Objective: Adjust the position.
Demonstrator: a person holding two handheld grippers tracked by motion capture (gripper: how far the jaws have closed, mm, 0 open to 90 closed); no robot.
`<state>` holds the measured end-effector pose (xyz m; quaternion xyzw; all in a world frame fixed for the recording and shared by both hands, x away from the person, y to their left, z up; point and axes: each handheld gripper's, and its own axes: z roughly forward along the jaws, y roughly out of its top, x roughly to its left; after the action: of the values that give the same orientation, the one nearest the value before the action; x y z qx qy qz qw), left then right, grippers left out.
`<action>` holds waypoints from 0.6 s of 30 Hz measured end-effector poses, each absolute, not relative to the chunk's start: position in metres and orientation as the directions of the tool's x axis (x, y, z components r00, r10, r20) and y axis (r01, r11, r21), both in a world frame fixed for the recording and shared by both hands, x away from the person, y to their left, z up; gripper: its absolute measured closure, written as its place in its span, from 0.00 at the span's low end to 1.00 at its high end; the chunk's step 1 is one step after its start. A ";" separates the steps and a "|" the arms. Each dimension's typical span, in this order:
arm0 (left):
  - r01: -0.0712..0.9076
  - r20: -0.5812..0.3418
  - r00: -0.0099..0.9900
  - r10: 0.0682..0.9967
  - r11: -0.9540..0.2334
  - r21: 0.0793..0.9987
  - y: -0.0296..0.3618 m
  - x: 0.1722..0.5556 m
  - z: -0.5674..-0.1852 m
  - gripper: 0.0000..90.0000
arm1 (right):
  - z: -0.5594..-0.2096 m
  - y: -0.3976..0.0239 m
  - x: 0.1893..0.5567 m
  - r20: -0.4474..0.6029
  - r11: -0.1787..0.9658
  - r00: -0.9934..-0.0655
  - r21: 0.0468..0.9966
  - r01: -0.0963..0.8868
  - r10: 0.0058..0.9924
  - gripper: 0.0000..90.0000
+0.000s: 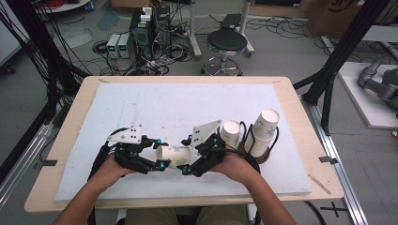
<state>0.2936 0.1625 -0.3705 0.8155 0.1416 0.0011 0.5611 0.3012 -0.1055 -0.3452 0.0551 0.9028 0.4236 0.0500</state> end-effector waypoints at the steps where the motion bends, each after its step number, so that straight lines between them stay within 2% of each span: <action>1: 0.234 -0.163 0.957 0.239 -0.306 0.923 0.165 0.294 -0.372 0.41 | -0.345 -0.108 0.301 -0.038 0.610 -0.989 0.790 0.060 0.146 0.23; 9: 0.228 -0.167 0.953 0.252 -0.235 0.945 0.175 0.294 -0.379 0.41 | -0.348 -0.129 0.297 0.007 0.437 -0.974 0.893 0.107 0.225 0.23; 18: 0.218 -0.167 0.953 0.251 -0.191 0.957 0.180 0.293 -0.384 0.41 | -0.362 -0.140 0.294 0.045 0.387 -0.964 0.910 0.147 0.261 0.23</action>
<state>0.2926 0.1805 -0.3838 0.7717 0.1521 0.0135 0.6174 0.2943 -0.1398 -0.3619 0.1227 0.8311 0.5399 0.0528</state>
